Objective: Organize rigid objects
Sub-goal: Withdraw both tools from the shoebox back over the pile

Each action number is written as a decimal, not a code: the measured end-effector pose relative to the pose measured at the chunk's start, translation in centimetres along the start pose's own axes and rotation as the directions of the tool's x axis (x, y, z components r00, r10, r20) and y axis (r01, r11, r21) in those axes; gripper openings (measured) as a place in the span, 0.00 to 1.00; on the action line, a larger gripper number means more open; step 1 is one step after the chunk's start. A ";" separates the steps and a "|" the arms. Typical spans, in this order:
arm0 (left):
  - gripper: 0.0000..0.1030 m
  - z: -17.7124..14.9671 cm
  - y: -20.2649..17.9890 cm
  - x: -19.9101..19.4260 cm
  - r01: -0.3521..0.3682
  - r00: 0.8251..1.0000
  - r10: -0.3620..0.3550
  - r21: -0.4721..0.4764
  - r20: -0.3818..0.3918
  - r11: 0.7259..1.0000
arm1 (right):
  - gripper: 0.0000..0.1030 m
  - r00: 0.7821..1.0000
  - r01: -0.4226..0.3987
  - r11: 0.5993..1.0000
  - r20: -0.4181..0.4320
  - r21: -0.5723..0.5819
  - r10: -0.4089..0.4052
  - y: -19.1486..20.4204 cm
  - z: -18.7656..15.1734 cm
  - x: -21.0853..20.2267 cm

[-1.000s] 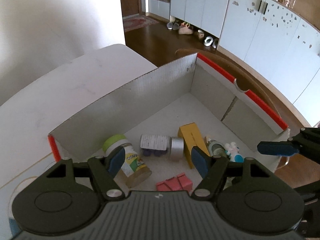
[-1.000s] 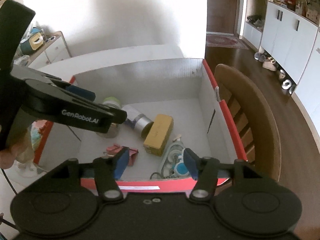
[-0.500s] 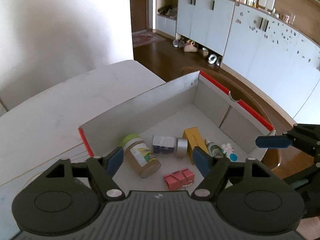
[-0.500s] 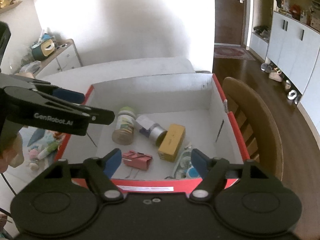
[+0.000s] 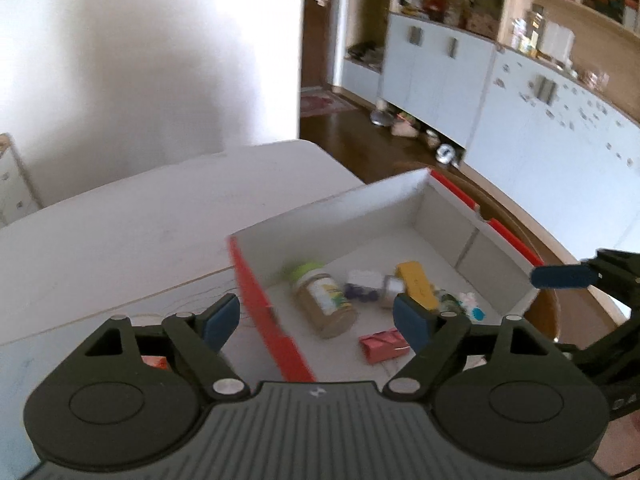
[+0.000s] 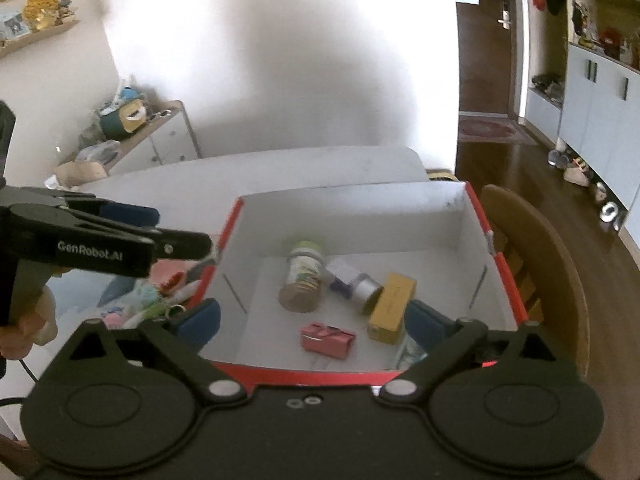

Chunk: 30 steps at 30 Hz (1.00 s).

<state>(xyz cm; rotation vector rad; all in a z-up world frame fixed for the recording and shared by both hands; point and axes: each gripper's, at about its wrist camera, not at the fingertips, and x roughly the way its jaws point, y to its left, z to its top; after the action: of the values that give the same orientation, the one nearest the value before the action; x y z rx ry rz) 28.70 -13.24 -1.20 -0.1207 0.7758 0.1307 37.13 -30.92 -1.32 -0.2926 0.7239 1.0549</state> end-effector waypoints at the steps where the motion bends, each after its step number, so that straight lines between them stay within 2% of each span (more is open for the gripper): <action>1: 0.81 -0.3 0.5 -0.7 -0.014 1.000 0.014 -0.010 0.024 1.000 | 0.98 1.000 -0.006 1.000 0.006 -0.001 0.006 0.3 -0.1 -0.1; 4: 0.81 -1.1 2.0 -2.6 -0.040 0.995 0.043 -0.040 0.085 0.998 | 0.98 1.000 -0.022 1.000 0.008 -0.006 0.022 1.1 -0.1 -0.3; 8: 0.83 -2.0 4.1 -4.5 -0.047 0.991 0.058 -0.094 0.118 0.994 | 0.99 0.999 -0.044 0.999 0.002 -0.021 0.044 2.3 -0.2 -0.5; 12: 0.91 -2.9 5.7 -5.8 -0.077 0.984 0.091 -0.094 0.153 0.993 | 0.98 0.998 -0.059 0.997 -0.020 -0.050 0.058 4.1 -0.6 -0.4; 20: 0.92 -4.8 10.0 -6.1 -0.050 0.989 0.061 -0.086 0.132 0.995 | 0.99 0.999 -0.042 0.999 -0.035 -0.020 0.041 7.8 -1.9 -0.2; 22: 0.96 -5.3 11.2 -6.2 -0.044 0.990 0.054 -0.076 0.132 0.996 | 0.99 0.999 -0.035 0.999 -0.037 -0.007 0.035 8.9 -2.3 -0.1; 23: 0.99 -5.5 11.7 -6.3 -0.047 0.989 0.056 -0.075 0.134 0.996 | 0.99 0.999 -0.025 1.000 -0.039 -0.001 0.025 9.4 -2.6 0.0; 30: 0.99 -7.3 16.1 -6.1 -0.028 0.993 0.039 -0.097 0.111 0.995 | 0.99 0.997 0.041 0.997 -0.068 0.067 -0.036 13.0 -4.4 1.2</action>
<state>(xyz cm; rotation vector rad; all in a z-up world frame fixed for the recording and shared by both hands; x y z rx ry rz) 16.78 1.00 -2.99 -0.1899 0.6595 0.2047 24.40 -26.23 -3.87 -0.2832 0.8093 0.9855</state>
